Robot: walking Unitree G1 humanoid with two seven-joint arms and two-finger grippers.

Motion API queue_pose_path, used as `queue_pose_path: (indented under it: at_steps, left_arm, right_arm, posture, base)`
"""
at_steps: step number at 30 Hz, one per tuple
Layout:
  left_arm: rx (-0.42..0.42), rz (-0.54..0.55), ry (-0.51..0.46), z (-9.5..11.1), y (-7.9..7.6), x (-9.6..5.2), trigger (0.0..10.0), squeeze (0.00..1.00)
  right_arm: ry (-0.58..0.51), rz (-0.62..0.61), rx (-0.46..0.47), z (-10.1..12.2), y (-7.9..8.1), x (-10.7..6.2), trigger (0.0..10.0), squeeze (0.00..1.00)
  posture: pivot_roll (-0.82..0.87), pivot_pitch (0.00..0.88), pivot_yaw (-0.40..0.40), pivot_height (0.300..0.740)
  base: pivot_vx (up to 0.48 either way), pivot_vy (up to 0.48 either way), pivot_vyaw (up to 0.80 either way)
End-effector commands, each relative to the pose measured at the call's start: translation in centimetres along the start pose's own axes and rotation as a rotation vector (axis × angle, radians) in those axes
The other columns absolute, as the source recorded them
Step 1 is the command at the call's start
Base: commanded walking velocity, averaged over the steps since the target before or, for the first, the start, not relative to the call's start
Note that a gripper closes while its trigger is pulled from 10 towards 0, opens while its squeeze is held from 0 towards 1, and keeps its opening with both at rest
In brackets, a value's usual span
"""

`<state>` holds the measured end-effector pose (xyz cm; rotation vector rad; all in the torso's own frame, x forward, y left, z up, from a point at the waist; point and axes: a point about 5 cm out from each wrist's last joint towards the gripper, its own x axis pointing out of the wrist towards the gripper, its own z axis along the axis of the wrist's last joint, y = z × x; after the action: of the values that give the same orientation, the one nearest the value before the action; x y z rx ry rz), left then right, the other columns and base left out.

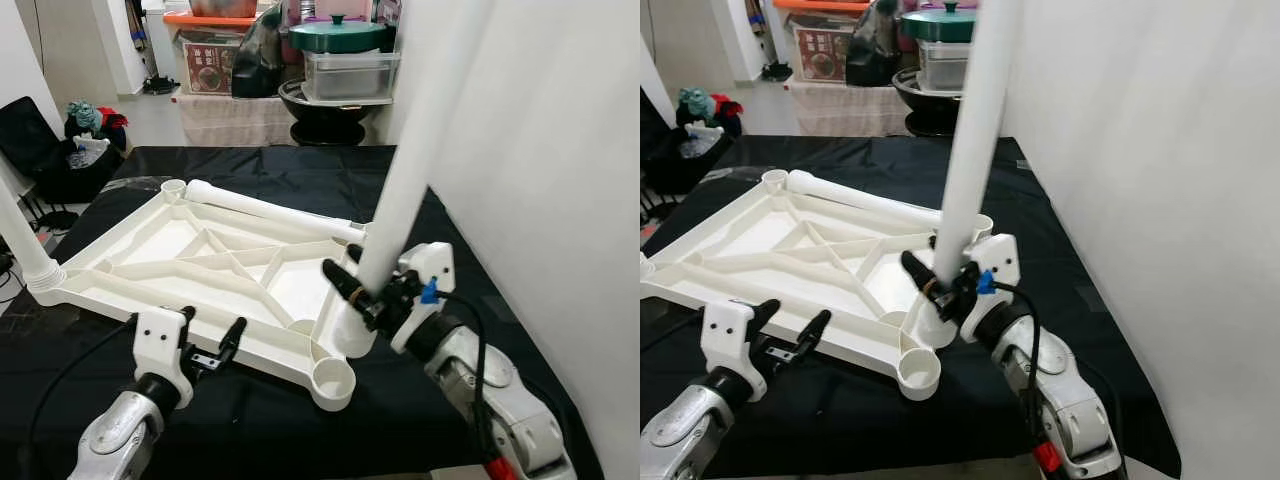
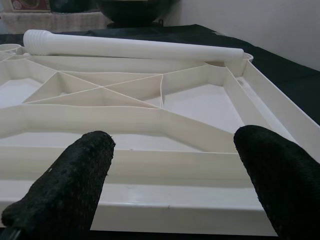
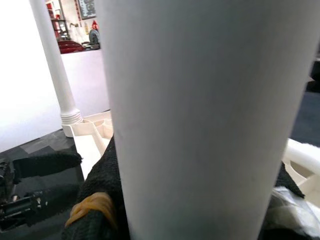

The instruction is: Building children table

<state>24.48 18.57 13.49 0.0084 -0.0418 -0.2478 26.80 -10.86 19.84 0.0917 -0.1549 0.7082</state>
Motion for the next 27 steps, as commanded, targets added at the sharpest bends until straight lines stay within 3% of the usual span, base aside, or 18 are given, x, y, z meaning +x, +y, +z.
queue_pose_path:
  at_steps: [1, 6, 13, 27]
  left_arm:
    - [0.019, -0.007, 0.016, -0.1, -0.1, 0.0, 10.0, 0.0]
    - [0.021, -0.011, 0.028, -0.5, -0.4, 0.3, 10.0, 0.0]
    - [0.021, -0.02, 0.022, -0.4, -0.5, 0.7, 10.0, 0.0]
    - [0.027, -0.017, 0.016, -0.3, -0.4, 1.2, 10.0, 0.0]
  right_arm:
    - [-0.003, 0.014, 0.01, -0.1, 0.3, -0.2, 0.0, 0.0]
    - [-0.014, 0.037, 0.042, -0.3, 0.7, -0.9, 0.0, 0.0]
    - [0.02, 0.018, 0.011, -2.8, 0.6, -0.3, 0.0, 0.0]
    - [0.022, 0.023, 0.026, -4.0, 0.7, 0.5, 0.0, 0.0]
  posture:
    - [0.09, 0.0, -0.041, 0.74]
    - [0.08, 0.0, -0.033, 0.74]
    - [0.1, 0.0, -0.039, 0.74]
    - [0.12, 0.0, -0.044, 0.74]
  base:
    - [0.0, 0.0, 0.0]
    - [0.0, 0.0, 0.0]
    - [0.0, 0.0, 0.0]
    - [0.0, 0.0, 0.0]
